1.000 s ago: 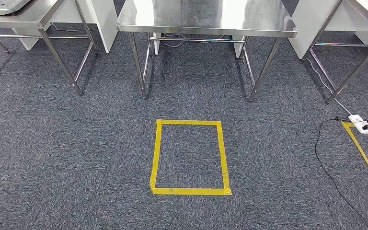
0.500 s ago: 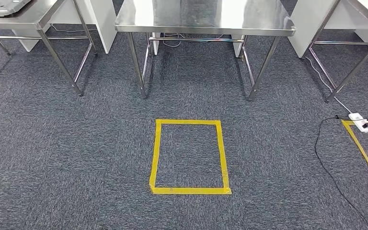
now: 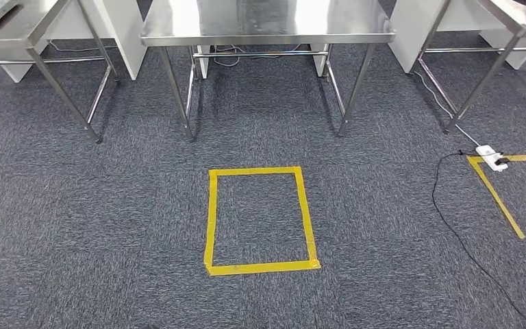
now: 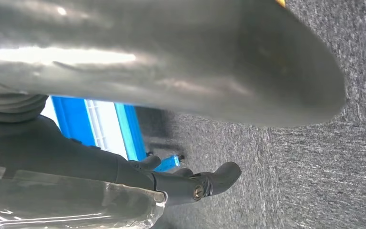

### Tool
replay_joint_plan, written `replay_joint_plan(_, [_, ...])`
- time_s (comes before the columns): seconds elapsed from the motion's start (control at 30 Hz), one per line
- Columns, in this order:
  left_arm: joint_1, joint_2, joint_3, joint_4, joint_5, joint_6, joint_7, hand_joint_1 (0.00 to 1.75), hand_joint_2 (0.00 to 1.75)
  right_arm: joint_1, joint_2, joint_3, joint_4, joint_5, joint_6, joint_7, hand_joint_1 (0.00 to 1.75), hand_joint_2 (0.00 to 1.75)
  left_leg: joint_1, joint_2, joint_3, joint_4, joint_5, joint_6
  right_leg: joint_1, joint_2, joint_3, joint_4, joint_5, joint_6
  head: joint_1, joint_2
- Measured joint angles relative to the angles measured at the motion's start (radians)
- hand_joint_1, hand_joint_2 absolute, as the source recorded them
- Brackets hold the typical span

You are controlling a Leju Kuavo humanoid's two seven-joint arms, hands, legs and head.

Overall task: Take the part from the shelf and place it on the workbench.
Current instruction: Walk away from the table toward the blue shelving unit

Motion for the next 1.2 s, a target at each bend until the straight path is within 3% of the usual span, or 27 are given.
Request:
replay_joint_plan(0.03, [-0.001,0.0,-0.001,0.0,-0.001,0.001,0.001,0.0,0.0,-0.001,0.001,0.0,0.0,0.0,0.0,0.0,0.0,0.0,-0.002,0.006,0.0,0.003,-0.002,-0.006,0.004,-0.001,0.004,-0.011,0.001,-0.008,0.0,0.0])
replay_joint_plan(0.1, [-0.002,-0.001,-0.003,0.0,-0.002,0.002,0.002,0.0,0.0,0.001,0.0,0.0,0.0,0.001,0.0,0.0,0.0,0.0,0.001,0.013,0.001,0.005,-0.004,-0.017,0.002,0.02,-0.001,-0.01,0.005,-0.022,-0.002,0.0])
replay_joint_plan(0.17, [-0.002,-0.001,-0.004,0.0,-0.002,0.004,0.004,0.0,0.0,0.001,0.001,0.0,0.0,0.002,0.0,0.0,0.0,0.0,0.008,-0.024,-0.011,0.038,-0.036,-0.03,-0.005,0.037,-0.003,-0.012,0.011,-0.035,-0.007,0.0])
replay_joint_plan(0.23, [0.001,-0.001,-0.003,0.0,-0.002,0.006,0.007,0.0,0.0,0.0,0.001,0.0,0.0,0.003,0.0,0.0,0.0,0.0,0.013,-0.077,-0.059,0.15,-0.108,-0.039,-0.006,0.056,-0.007,-0.012,0.017,-0.048,-0.013,0.0])
replay_joint_plan(0.27, [0.003,-0.002,-0.003,0.0,-0.002,0.006,0.007,0.0,0.0,0.0,0.001,0.0,0.0,0.004,0.0,0.0,0.0,0.0,0.014,-0.088,-0.091,0.221,-0.143,-0.041,-0.004,0.067,-0.011,-0.012,0.02,-0.053,-0.014,0.0])
replay_joint_plan(0.3, [0.005,-0.002,-0.003,0.0,-0.002,0.006,0.008,0.0,0.0,0.0,0.001,0.0,0.0,0.005,0.0,0.0,0.0,0.0,0.015,-0.092,-0.117,0.277,-0.163,-0.041,-0.003,0.079,-0.014,-0.012,0.022,-0.056,-0.015,0.0])
replay_joint_plan(0.33, [0.007,-0.002,-0.003,0.0,-0.002,0.006,0.009,0.0,0.0,0.001,0.001,0.0,0.0,0.005,0.0,0.0,0.0,0.0,0.016,-0.093,-0.127,0.298,-0.161,-0.04,-0.002,0.092,-0.016,-0.011,0.024,-0.057,-0.015,0.0])
replay_joint_plan(0.37, [0.008,-0.002,-0.003,0.0,-0.002,0.006,0.01,0.0,0.0,0.002,0.001,0.0,0.0,0.005,0.001,0.0,0.0,0.0,0.017,-0.095,-0.117,0.279,-0.138,-0.039,-0.002,0.106,-0.016,-0.011,0.026,-0.057,-0.015,0.0])
replay_joint_plan(0.4, [0.008,-0.001,-0.003,0.0,-0.002,0.006,0.01,0.0,0.0,0.002,0.001,0.0,0.0,0.005,0.002,0.0,0.0,0.0,0.019,-0.103,-0.089,0.221,-0.1,-0.036,-0.002,0.121,-0.016,-0.011,0.027,-0.056,-0.015,0.0])
replay_joint_plan(0.47, [0.009,-0.001,-0.003,0.0,-0.002,0.006,0.011,0.0,0.0,0.001,0.001,0.0,0.0,0.004,0.004,0.0,0.0,0.0,0.024,-0.149,-0.02,0.079,-0.035,-0.029,0.0,0.148,-0.017,-0.01,0.031,-0.049,-0.015,0.0])
replay_joint_plan(0.53, [0.009,-0.001,-0.004,0.0,-0.002,0.006,0.011,0.0,0.0,-0.001,0.001,0.0,0.0,0.003,0.004,-0.001,0.0,0.0,0.024,-0.181,0.009,0.016,-0.02,-0.025,0.002,0.17,-0.026,-0.009,0.038,-0.038,-0.015,0.0])
replay_joint_plan(0.6, [0.009,-0.002,-0.004,0.0,-0.003,0.006,0.011,0.0,0.0,0.001,0.001,0.0,0.0,0.001,0.004,-0.001,0.0,0.0,0.021,-0.164,0.009,0.009,-0.017,-0.018,0.002,0.191,-0.037,-0.012,0.046,-0.023,-0.016,0.0])
replay_joint_plan(0.67, [0.008,-0.004,-0.006,0.0,-0.004,0.006,0.01,0.0,0.0,0.004,0.001,0.0,0.0,0.0,0.004,-0.002,0.0,0.0,0.02,-0.135,0.01,-0.002,-0.006,-0.003,0.006,0.156,-0.057,0.013,0.033,-0.018,-0.012,0.0])
replay_joint_plan(0.73, [0.009,-0.004,-0.007,0.0,-0.005,0.006,0.009,0.0,0.0,0.003,0.001,0.0,0.0,-0.001,0.004,-0.002,0.0,0.0,0.018,-0.102,0.007,-0.009,0.001,0.008,0.008,0.092,-0.109,0.117,-0.023,-0.024,-0.003,0.0])
replay_joint_plan(0.8, [0.012,-0.004,-0.008,0.0,-0.006,0.006,0.0,0.0,0.0,0.001,0.001,0.0,0.0,-0.002,0.004,-0.002,0.0,0.0,0.015,-0.068,0.001,-0.009,0.003,0.012,0.007,0.069,-0.169,0.254,-0.081,-0.025,0.002,0.0])
replay_joint_plan(0.83, [0.013,-0.004,-0.008,0.0,-0.007,0.007,-0.008,0.0,0.0,0.003,0.001,0.0,0.0,-0.003,0.004,-0.003,0.0,0.0,0.014,-0.051,-0.001,-0.008,0.003,0.012,0.006,0.067,-0.18,0.288,-0.093,-0.019,0.003,0.0])
replay_joint_plan(0.87, [0.013,-0.005,-0.009,0.0,-0.009,0.009,-0.016,0.0,0.0,0.004,0.001,0.0,0.0,-0.005,0.004,-0.002,0.0,0.0,0.013,-0.035,-0.002,-0.008,0.004,0.012,0.005,0.063,-0.167,0.281,-0.088,-0.011,0.003,0.0])
replay_joint_plan(0.9, [0.013,-0.005,-0.01,0.0,-0.011,0.011,-0.023,0.0,0.0,0.006,0.001,0.0,0.0,-0.006,0.004,-0.002,0.0,0.0,0.013,-0.022,-0.002,-0.008,0.003,0.012,0.004,0.056,-0.131,0.23,-0.07,-0.003,0.004,0.0])
replay_joint_plan(0.93, [0.012,-0.006,-0.011,0.0,-0.012,0.015,-0.028,0.0,0.0,0.006,0.001,0.0,0.0,-0.007,0.004,-0.001,0.0,0.0,0.012,-0.009,-0.001,-0.007,0.003,0.011,0.004,0.037,-0.081,0.151,-0.048,0.003,0.004,0.0])
replay_joint_plan(1.0, [0.011,-0.008,-0.012,0.0,-0.013,0.022,-0.034,0.0,0.0,0.004,0.0,0.0,0.0,-0.006,0.003,-0.001,0.0,0.0,0.006,0.013,0.001,-0.003,-0.001,0.004,0.011,-0.009,0.002,0.013,-0.011,0.001,0.006,0.0])
replay_joint_plan(1.07, [0.01,-0.008,-0.012,0.0,-0.013,0.025,-0.037,0.0,0.0,0.001,0.0,0.0,-0.001,-0.005,0.002,-0.001,0.0,0.0,0.0,0.035,0.001,0.0,-0.003,-0.005,0.019,-0.02,0.018,-0.027,0.002,-0.012,0.003,0.0])
replay_joint_plan(1.13, [0.008,-0.009,-0.012,0.0,-0.012,0.025,-0.037,0.0,0.0,0.004,-0.001,0.0,-0.001,-0.003,0.002,-0.001,0.0,0.0,0.003,0.042,0.002,0.004,-0.008,-0.014,0.009,0.005,0.012,-0.029,0.009,-0.024,0.0,0.0])
replay_joint_plan(1.2, [0.006,-0.01,-0.012,0.0,-0.003,0.024,-0.041,0.0,0.0,0.005,-0.002,0.0,-0.001,0.001,0.002,-0.002,0.0,0.0,0.01,-0.01,-0.018,0.054,-0.049,-0.026,-0.006,0.026,0.013,-0.034,0.017,-0.037,-0.002,0.0])
